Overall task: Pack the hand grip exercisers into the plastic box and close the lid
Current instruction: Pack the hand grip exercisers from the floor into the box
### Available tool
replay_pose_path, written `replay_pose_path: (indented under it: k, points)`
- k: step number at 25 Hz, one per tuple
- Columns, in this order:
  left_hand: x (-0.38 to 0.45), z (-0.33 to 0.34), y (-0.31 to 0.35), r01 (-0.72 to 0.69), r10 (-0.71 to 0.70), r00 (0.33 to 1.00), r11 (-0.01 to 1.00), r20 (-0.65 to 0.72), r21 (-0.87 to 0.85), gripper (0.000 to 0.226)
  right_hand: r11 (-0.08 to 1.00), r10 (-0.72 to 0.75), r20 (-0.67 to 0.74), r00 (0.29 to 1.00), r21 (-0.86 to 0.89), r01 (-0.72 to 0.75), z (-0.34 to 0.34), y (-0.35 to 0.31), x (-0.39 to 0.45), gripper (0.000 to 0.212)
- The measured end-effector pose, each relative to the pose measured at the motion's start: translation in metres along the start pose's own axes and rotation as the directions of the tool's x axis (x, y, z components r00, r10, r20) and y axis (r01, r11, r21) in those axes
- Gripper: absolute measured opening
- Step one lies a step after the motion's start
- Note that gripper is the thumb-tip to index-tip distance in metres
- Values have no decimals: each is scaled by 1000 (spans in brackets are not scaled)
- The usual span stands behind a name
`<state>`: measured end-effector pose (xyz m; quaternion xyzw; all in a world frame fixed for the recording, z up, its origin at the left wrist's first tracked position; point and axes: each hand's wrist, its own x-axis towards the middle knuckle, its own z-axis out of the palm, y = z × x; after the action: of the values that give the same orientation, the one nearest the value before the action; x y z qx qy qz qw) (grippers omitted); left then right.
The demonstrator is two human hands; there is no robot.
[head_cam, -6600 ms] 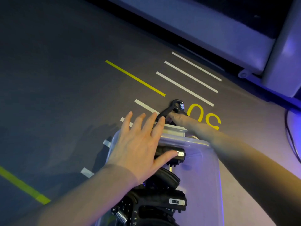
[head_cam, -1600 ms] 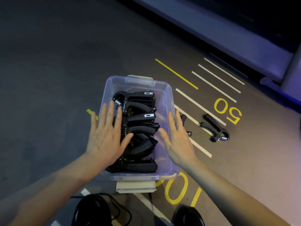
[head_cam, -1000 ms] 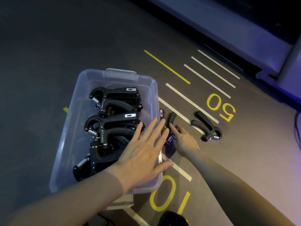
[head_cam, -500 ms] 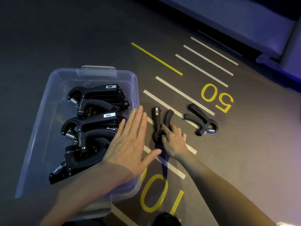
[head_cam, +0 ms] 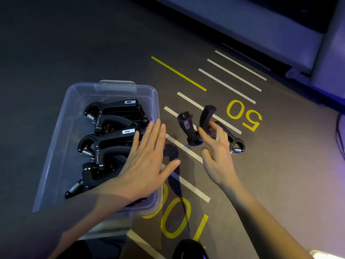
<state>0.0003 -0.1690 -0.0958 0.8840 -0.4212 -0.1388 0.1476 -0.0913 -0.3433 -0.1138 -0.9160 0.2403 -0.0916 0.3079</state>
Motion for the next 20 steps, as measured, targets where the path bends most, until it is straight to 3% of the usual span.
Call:
replay_pose_path:
  k: [4,9,13,16,20]
  points:
    - [-6,-26,-12,27,-48,988,989,-145,-143,89,918,-89,-64,994,383,106,-26,-60,-5,62]
    - [-20,-54,-41,-22,-73,929,968,-363,-250,83,836,-182,16,983,529,146,-23,-125,5,49]
    - [-26,-63,-73,-27,-168,859,929,-484,-369,35,794,-133,133,982,608,25,6,-153,9,46]
    - [-25,-72,-101,-24,-304,837,810,-455,-586,7,831,-86,277,957,550,-85,30,-164,16,51]
    - [-3,-82,-135,123,-365,813,869,-454,-479,10,941,-28,527,850,301,-156,59,-172,28,72]
